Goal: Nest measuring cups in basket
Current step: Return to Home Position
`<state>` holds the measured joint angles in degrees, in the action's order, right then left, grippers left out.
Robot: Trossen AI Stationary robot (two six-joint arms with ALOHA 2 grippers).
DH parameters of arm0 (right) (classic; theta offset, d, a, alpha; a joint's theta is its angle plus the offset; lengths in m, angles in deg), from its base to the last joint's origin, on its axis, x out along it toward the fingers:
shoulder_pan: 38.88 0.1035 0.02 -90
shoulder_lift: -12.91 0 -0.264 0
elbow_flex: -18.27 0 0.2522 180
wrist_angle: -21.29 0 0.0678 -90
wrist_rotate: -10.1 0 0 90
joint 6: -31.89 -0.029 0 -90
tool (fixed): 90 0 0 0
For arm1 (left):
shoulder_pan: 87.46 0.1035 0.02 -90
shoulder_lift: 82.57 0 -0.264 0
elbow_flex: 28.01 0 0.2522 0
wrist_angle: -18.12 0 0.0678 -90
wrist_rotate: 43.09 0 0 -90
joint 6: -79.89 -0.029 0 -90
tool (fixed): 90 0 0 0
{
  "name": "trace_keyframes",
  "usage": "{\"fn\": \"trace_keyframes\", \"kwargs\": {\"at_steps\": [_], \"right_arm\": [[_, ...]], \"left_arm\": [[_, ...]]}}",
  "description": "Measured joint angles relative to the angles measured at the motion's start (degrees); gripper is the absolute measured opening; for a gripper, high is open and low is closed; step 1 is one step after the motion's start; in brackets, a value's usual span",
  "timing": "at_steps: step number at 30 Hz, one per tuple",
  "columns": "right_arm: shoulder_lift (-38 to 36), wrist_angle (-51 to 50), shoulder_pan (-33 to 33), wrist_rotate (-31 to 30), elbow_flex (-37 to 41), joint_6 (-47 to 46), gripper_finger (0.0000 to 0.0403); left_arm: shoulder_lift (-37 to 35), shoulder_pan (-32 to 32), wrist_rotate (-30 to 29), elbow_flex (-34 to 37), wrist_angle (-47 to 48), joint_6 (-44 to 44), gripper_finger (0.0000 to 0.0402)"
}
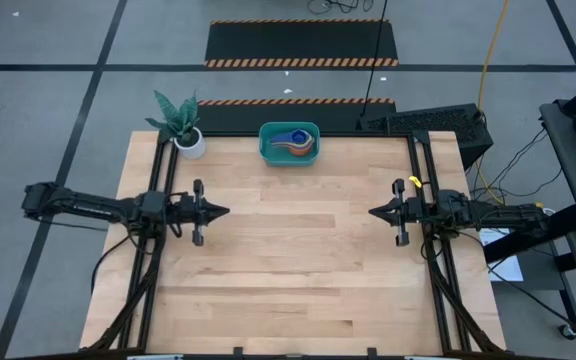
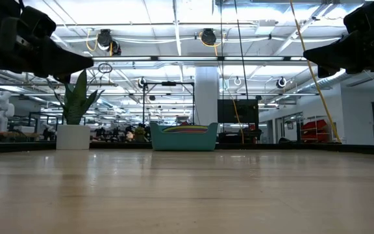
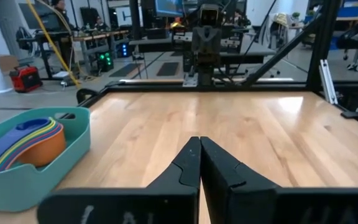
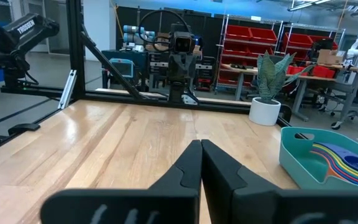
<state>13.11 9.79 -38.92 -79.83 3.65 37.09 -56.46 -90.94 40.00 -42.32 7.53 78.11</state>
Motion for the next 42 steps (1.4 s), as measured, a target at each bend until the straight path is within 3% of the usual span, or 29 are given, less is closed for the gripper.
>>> {"fn": "trace_keyframes", "kwargs": {"at_steps": [25,32,42], "right_arm": [[0.0,0.0,0.0,0.0,0.0,0.0,0.0],[0.0,0.0,0.0,0.0,0.0,0.0,0.0],[0.0,-0.1,0.0,0.0,0.0,0.0,0.0]], "left_arm": [[-18.9,0.0,0.6,0.0,13.0,-2.8,0.0005],[-25.7,0.0,0.8,-0.1,21.4,-1.7,0.0005],[-25.8,0.0,1.6,-0.2,23.0,-2.0,0.0005]]}}
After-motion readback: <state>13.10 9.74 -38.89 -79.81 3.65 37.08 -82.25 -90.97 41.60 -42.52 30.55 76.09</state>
